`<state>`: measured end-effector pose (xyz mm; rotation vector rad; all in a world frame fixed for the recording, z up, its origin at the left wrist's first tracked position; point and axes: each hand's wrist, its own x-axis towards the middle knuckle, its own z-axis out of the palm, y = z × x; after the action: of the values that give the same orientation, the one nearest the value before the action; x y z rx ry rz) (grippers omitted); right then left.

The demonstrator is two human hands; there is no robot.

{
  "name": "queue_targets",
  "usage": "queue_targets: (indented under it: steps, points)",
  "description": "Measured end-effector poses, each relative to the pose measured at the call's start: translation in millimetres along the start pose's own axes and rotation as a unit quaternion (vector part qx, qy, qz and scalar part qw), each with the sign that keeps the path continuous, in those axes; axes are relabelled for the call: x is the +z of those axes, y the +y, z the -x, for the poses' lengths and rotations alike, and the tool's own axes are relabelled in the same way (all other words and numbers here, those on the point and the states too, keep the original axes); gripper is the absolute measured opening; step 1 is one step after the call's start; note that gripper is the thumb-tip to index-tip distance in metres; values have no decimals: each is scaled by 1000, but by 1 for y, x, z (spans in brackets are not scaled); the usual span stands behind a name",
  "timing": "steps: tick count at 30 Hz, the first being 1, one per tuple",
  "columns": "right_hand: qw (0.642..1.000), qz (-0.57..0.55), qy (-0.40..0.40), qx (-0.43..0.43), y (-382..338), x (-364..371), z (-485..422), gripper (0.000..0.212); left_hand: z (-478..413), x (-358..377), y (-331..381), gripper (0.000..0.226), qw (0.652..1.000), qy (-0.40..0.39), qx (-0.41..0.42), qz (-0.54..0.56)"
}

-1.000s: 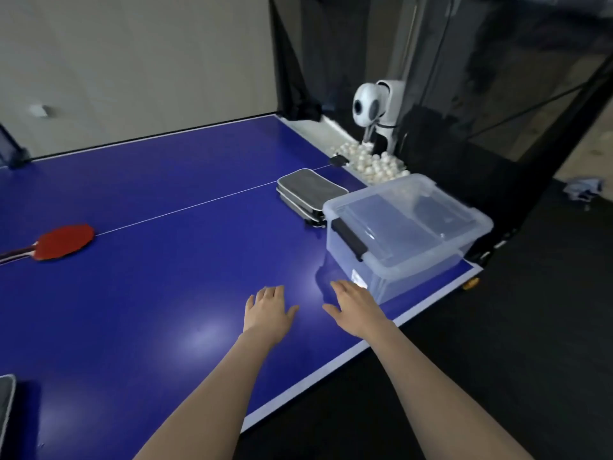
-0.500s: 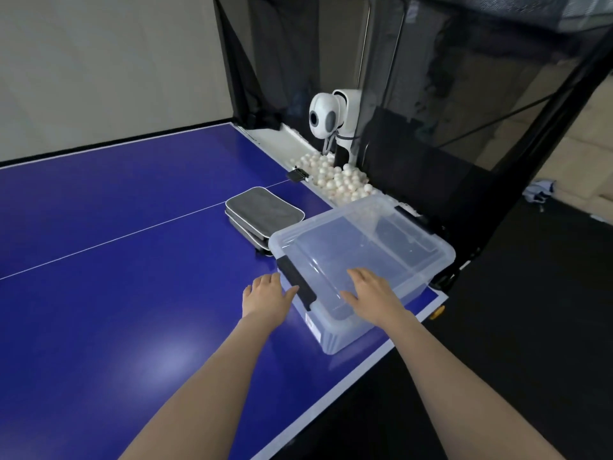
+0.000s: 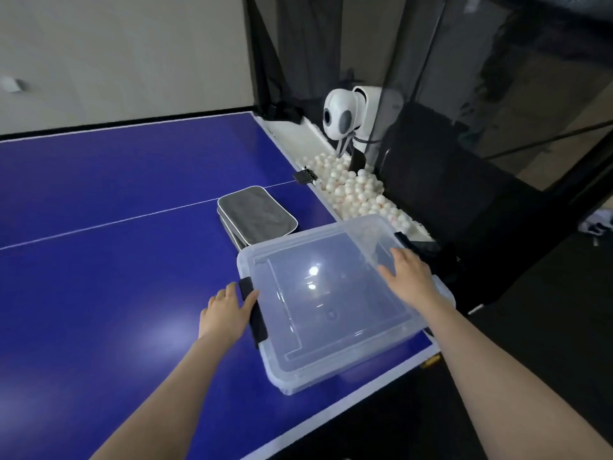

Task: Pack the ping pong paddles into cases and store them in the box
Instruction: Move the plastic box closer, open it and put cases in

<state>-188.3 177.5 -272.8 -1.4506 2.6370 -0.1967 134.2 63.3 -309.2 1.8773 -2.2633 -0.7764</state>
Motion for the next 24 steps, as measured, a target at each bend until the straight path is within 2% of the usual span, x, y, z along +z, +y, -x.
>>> queue_targets:
  steps: [2, 5, 8, 11, 17, 24]
  points:
    - [1000, -12, 6, 7, 18, -5, -19, 57, 2, 4, 9, 68, 999, 23, -37, 19]
    - [999, -15, -36, 25, 46, -10, -41, 61, 7, 13, 22, 70, 994, 50, -85, 51]
    - [996, -64, -56, 38, 69, -7, -54, 60, 16, 25, 33, 71, 986, 80, -127, 74]
    - [993, -91, -74, 30, 79, -2, -62, 57, 24, 33, 43, 63, 977, 111, -158, 93]
    - [992, -120, -28, 13, 86, 9, -68, 45, 34, 45, 54, 33, 963, 182, -171, 98]
    - [997, -74, 32, -6, 84, 21, -66, 37, 34, 47, 54, 34, 955, 226, -173, 79]
